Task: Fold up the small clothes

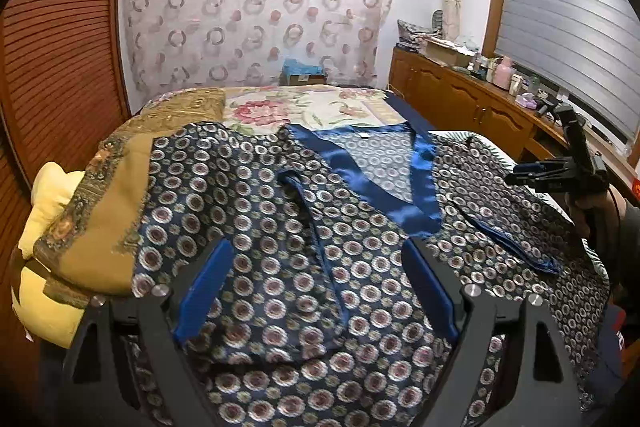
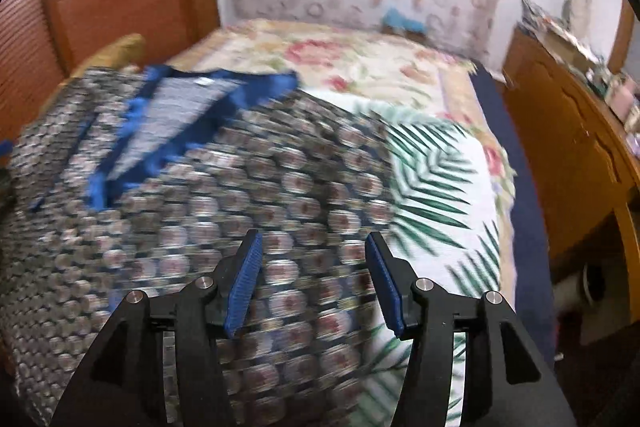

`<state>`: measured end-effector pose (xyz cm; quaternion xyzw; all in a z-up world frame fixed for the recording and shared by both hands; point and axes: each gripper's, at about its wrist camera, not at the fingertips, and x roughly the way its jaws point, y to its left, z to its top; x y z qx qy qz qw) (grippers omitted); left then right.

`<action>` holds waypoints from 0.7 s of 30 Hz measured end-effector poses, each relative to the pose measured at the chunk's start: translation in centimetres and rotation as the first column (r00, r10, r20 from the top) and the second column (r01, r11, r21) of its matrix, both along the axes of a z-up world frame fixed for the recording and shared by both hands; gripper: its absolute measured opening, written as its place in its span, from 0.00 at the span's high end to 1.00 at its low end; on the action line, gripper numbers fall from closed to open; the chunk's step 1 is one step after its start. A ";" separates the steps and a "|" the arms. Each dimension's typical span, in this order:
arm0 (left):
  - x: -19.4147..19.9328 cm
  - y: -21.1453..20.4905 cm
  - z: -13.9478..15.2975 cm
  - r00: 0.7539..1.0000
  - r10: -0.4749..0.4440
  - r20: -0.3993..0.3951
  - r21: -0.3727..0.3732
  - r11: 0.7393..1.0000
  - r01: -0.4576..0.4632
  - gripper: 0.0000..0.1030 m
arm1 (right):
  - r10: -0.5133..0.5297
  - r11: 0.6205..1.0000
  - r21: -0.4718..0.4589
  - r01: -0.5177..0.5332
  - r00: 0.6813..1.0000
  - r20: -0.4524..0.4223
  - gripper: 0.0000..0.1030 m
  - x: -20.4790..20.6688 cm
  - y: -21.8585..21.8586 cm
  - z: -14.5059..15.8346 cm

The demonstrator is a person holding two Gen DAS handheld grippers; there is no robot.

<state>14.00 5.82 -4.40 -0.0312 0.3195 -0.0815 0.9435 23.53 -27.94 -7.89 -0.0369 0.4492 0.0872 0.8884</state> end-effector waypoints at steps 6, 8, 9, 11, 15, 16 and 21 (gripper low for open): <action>1.0 0.8 -0.3 1.000 0.018 -0.009 -0.001 1.000 -0.018 0.16 | 0.044 0.999 0.011 -0.044 0.999 0.000 0.73 0.7 -0.5 -1.2; 1.1 1.0 -0.3 1.000 0.021 -0.009 0.002 1.000 -0.021 0.16 | 0.077 0.997 -0.011 -0.077 0.997 0.017 0.91 0.3 0.0 -1.2; 1.3 1.1 -0.3 1.000 0.024 -0.009 0.006 1.000 -0.023 0.16 | 0.080 0.997 -0.026 -0.079 0.997 0.022 0.95 0.1 0.1 -1.1; 1.6 1.1 -0.3 1.000 0.028 -0.009 0.014 1.000 -0.028 0.16 | 0.074 0.997 -0.025 -0.073 0.997 0.037 0.98 0.0 -0.2 -0.8; 2.3 1.7 -0.3 0.999 0.042 -0.012 0.027 0.999 -0.041 0.16 | -0.008 1.000 -0.013 0.009 0.998 0.061 0.98 0.5 -3.0 -0.1; 2.5 1.9 -0.4 0.999 0.046 -0.014 0.030 0.999 -0.045 0.16 | -0.037 0.999 -0.019 0.038 0.997 0.065 0.98 0.7 -3.8 -0.1; 3.7 3.0 -0.2 0.997 0.072 -0.017 0.055 0.996 -0.070 0.16 | -0.135 0.991 0.004 0.136 0.986 0.094 0.98 1.4 -7.6 1.3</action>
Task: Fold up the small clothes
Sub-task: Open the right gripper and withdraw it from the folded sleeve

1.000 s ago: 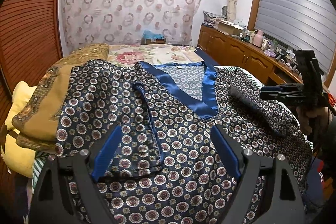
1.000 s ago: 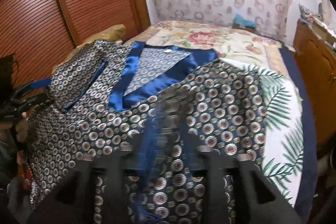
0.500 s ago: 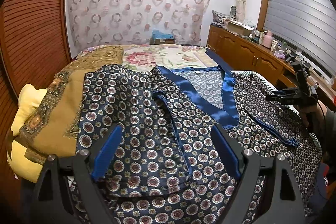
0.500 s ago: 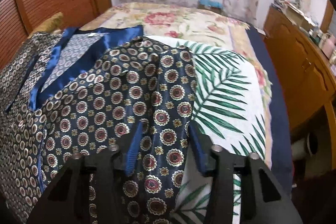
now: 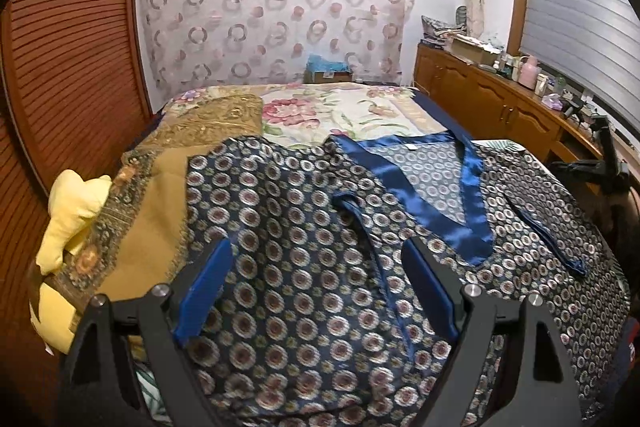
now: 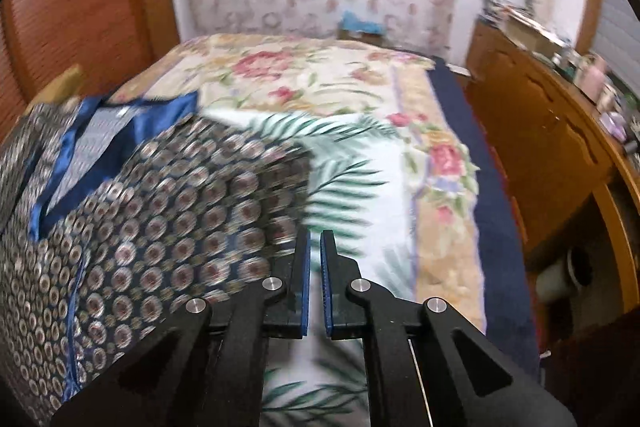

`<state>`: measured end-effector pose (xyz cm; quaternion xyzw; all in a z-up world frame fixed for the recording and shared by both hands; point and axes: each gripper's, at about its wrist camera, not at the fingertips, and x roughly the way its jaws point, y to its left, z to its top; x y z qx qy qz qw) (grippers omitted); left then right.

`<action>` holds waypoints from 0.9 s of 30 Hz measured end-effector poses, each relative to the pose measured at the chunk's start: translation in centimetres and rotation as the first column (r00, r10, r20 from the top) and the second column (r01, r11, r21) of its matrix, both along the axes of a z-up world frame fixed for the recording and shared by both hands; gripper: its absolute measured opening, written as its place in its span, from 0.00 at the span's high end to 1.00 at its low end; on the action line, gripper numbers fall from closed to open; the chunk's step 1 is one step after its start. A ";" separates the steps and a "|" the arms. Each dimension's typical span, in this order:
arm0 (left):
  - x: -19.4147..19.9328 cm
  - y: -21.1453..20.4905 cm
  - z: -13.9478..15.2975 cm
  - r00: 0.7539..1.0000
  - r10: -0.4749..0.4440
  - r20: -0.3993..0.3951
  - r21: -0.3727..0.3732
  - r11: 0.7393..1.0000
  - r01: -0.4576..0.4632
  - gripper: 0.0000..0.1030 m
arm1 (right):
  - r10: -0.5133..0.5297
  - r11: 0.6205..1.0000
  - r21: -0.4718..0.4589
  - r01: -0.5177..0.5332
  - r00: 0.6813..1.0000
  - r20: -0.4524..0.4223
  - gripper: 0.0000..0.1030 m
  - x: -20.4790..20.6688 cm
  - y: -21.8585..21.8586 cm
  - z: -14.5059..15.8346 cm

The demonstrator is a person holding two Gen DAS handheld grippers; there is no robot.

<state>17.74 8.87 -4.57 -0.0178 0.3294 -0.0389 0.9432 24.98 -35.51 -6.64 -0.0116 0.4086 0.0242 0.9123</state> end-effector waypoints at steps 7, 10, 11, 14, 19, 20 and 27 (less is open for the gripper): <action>2.1 3.0 0.5 0.999 0.047 -0.010 0.024 0.999 -0.047 0.16 | 0.041 0.998 0.038 -0.040 0.999 -0.003 0.51 1.8 0.5 0.5; 2.9 4.3 0.4 0.998 0.063 -0.017 0.030 0.998 -0.063 0.16 | 0.071 0.996 0.049 -0.069 0.997 -0.039 0.50 2.9 1.2 -0.9; 3.2 4.7 0.4 0.997 0.069 -0.021 0.032 0.997 -0.068 0.16 | 0.079 0.996 0.046 -0.077 0.996 -0.051 0.50 3.3 1.6 -1.4; 4.2 6.0 0.3 0.997 0.075 -0.037 0.029 0.997 -0.074 0.16 | 0.090 0.996 0.035 -0.087 0.993 -0.071 0.50 4.1 2.1 -2.5; 6.2 7.5 0.1 0.996 0.067 -0.065 0.017 0.998 -0.066 0.21 | 0.092 0.995 0.041 -0.089 0.994 -0.057 0.50 4.5 2.2 -2.9; 6.6 7.8 0.0 0.995 0.066 -0.073 0.006 0.998 -0.066 0.22 | 0.092 0.995 0.041 -0.090 0.994 -0.057 0.50 4.5 2.2 -2.9; 9.6 9.0 -1.7 0.986 0.083 -0.142 0.000 0.997 -0.083 0.22 | 0.092 0.995 0.042 -0.090 0.994 -0.058 0.49 4.6 2.2 -2.9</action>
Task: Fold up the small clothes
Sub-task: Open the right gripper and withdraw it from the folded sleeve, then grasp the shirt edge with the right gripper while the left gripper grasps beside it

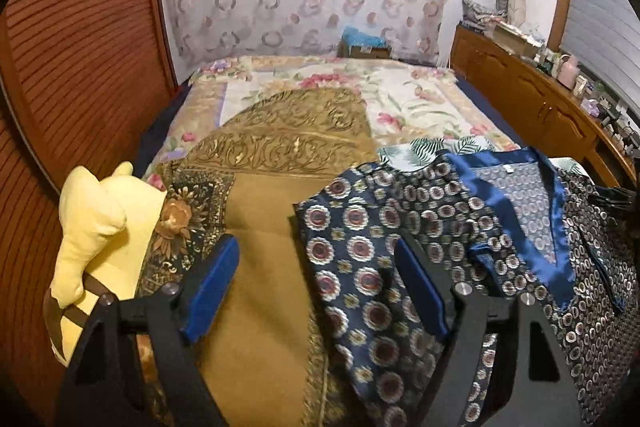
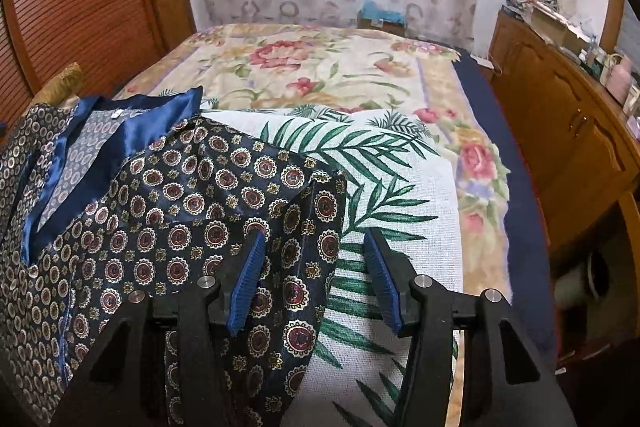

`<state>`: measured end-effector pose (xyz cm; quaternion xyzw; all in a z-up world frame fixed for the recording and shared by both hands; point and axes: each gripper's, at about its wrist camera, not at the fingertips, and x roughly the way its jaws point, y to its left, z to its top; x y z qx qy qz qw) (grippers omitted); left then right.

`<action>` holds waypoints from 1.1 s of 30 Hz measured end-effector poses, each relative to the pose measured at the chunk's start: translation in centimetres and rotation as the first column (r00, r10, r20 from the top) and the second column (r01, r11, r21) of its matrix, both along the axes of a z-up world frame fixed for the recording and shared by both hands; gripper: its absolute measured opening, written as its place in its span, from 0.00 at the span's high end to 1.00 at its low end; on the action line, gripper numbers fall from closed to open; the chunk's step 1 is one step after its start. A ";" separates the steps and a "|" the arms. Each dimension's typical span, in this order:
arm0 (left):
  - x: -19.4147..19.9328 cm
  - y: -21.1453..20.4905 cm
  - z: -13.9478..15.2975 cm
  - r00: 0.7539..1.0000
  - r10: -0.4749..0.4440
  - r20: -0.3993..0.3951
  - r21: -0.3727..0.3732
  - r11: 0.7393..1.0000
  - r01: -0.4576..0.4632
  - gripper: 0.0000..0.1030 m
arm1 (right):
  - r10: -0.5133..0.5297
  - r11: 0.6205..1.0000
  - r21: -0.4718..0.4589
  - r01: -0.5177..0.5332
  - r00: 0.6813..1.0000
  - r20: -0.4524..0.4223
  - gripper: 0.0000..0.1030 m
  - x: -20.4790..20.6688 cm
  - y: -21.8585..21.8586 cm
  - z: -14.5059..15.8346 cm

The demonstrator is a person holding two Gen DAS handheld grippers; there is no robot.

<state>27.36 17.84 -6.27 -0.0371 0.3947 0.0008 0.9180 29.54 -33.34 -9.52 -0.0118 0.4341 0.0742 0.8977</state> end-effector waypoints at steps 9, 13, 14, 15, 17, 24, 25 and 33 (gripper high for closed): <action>1.5 0.2 -0.2 0.999 -0.037 -0.026 -0.054 0.998 0.035 0.44 | 0.000 1.000 -0.001 0.000 1.000 0.000 0.48 0.0 0.1 0.0; 1.8 0.4 -0.2 0.999 -0.038 -0.031 -0.070 0.997 0.035 0.50 | 0.000 1.000 -0.001 0.000 1.000 0.000 0.48 0.0 0.1 0.0; 1.8 0.4 -0.3 0.999 -0.042 -0.032 -0.075 0.996 0.039 0.55 | 0.000 1.000 -0.003 0.000 1.000 0.001 0.48 0.0 0.1 0.0; 1.7 0.2 -0.3 0.998 -0.055 -0.034 -0.086 0.995 0.052 0.58 | 0.000 1.000 -0.004 0.000 1.000 0.001 0.48 0.0 0.1 0.0; 1.4 -0.1 -0.3 0.996 -0.081 -0.038 -0.106 0.991 0.077 0.62 | 0.000 1.000 -0.014 0.000 1.000 0.002 0.48 0.1 0.3 0.0; 0.1 -2.0 0.5 0.991 -0.128 -0.031 -0.086 0.988 0.125 0.93 | 0.084 0.996 -0.027 -0.084 0.996 -0.008 0.93 -0.7 2.4 0.8; -0.2 -2.3 0.8 0.991 -0.133 -0.021 -0.086 0.988 0.131 0.95 | 0.073 0.997 -0.038 -0.073 0.997 0.006 0.93 -1.0 2.5 1.3; -4.9 -5.5 3.4 0.982 -0.176 0.068 -0.043 0.983 0.180 1.00 | 0.076 0.997 0.022 -0.080 0.985 0.156 0.99 -5.6 3.8 6.3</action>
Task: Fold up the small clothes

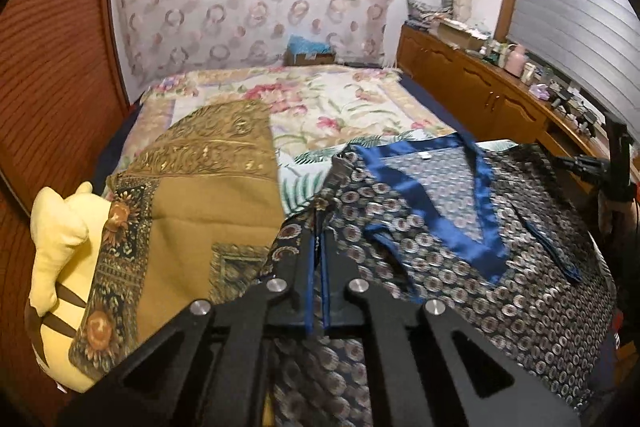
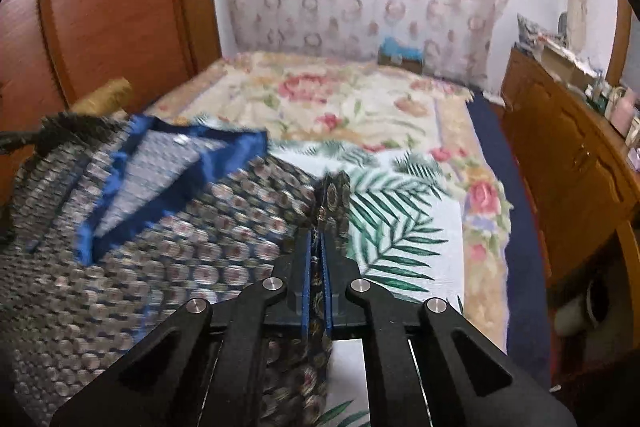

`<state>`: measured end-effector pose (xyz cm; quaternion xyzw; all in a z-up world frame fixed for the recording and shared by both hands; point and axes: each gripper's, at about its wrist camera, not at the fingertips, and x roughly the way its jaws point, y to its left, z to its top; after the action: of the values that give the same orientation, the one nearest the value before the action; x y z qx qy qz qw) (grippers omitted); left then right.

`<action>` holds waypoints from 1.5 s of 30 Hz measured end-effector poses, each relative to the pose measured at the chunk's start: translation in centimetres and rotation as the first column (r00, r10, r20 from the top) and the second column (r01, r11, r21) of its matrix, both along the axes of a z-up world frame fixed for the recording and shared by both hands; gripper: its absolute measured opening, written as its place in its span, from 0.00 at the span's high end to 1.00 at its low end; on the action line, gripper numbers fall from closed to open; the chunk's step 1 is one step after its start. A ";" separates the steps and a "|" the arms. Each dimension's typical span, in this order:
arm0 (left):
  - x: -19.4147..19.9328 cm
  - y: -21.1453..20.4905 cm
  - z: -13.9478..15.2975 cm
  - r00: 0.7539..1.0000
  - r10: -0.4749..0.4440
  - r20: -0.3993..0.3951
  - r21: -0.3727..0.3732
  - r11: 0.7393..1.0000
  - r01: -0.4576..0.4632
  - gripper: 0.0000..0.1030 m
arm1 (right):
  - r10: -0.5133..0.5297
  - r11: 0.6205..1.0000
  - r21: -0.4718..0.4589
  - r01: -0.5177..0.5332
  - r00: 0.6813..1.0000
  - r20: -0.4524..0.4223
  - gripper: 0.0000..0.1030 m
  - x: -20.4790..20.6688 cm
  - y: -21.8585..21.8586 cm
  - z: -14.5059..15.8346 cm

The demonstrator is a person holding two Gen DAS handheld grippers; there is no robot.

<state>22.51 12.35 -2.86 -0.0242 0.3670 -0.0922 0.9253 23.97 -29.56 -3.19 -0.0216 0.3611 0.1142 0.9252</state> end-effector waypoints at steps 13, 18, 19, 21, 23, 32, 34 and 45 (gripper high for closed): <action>-8.9 -0.9 3.8 0.993 -0.004 0.117 -0.031 0.999 0.008 1.00 | 0.000 1.000 0.007 -0.001 0.996 0.093 1.00 -8.2 1.3 4.8; -8.8 -1.5 4.0 0.992 -0.014 0.123 -0.042 0.999 0.019 1.00 | -0.070 0.997 -0.028 0.070 0.997 -0.015 0.63 -4.2 -0.4 0.8; -8.6 -1.6 3.9 0.992 -0.014 0.124 -0.043 0.999 0.019 1.00 | -0.106 0.994 -0.033 0.105 0.994 -0.037 0.57 -2.9 -1.1 -0.4; -8.3 -2.0 3.7 0.992 -0.016 0.122 -0.044 0.999 0.022 1.00 | -0.134 0.991 -0.026 0.132 0.987 -0.086 0.57 -0.6 -2.3 -2.3; -7.9 -2.4 3.3 0.993 -0.023 0.116 -0.039 0.999 0.028 1.00 | -0.165 0.986 -0.015 0.165 0.976 -0.139 0.57 2.0 -3.4 -4.2; -9.3 -2.0 2.6 0.994 -0.010 0.111 -0.037 0.999 0.015 1.00 | -0.080 0.997 -0.009 0.080 0.984 -0.157 1.00 4.1 -2.3 -4.8; -10.4 -1.6 2.8 0.993 0.001 0.122 -0.050 0.999 0.005 1.00 | -0.049 0.999 0.016 0.050 0.995 -0.088 1.00 1.9 -1.6 -2.8; -18.9 0.9 3.7 0.983 0.074 0.168 -0.103 0.993 -0.057 1.00 | 0.043 0.996 0.074 -0.051 0.992 0.116 1.00 -14.2 -0.2 6.6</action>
<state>3.59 13.29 0.82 -0.0733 0.2802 -0.0811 0.9537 9.76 -29.72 3.43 -0.0011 0.3024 0.1483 0.9416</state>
